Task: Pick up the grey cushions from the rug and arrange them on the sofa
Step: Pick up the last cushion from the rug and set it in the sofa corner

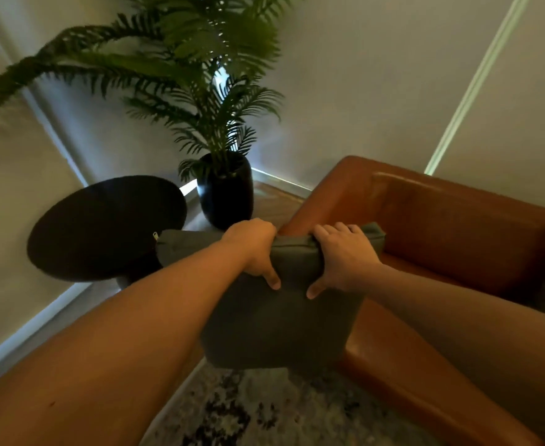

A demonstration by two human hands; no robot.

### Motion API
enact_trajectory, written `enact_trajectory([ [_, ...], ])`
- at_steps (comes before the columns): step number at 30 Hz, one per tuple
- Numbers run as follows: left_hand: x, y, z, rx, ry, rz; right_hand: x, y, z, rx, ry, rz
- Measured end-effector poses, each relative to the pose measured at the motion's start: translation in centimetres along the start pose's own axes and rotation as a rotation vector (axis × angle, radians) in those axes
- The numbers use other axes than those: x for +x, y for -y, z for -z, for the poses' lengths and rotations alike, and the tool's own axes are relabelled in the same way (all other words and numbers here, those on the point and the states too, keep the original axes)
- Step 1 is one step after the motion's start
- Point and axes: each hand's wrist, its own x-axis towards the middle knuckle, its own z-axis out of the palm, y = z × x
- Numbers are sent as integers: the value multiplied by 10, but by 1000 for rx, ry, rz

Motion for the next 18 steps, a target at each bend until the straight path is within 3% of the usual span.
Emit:
enact_trajectory([
  [8,90,-143,30,77,23,-259,-80,-135,19,26,-14,-233],
  [18,205,-298,35,118,75,-412,-126,-300,3,66,1,-392],
])
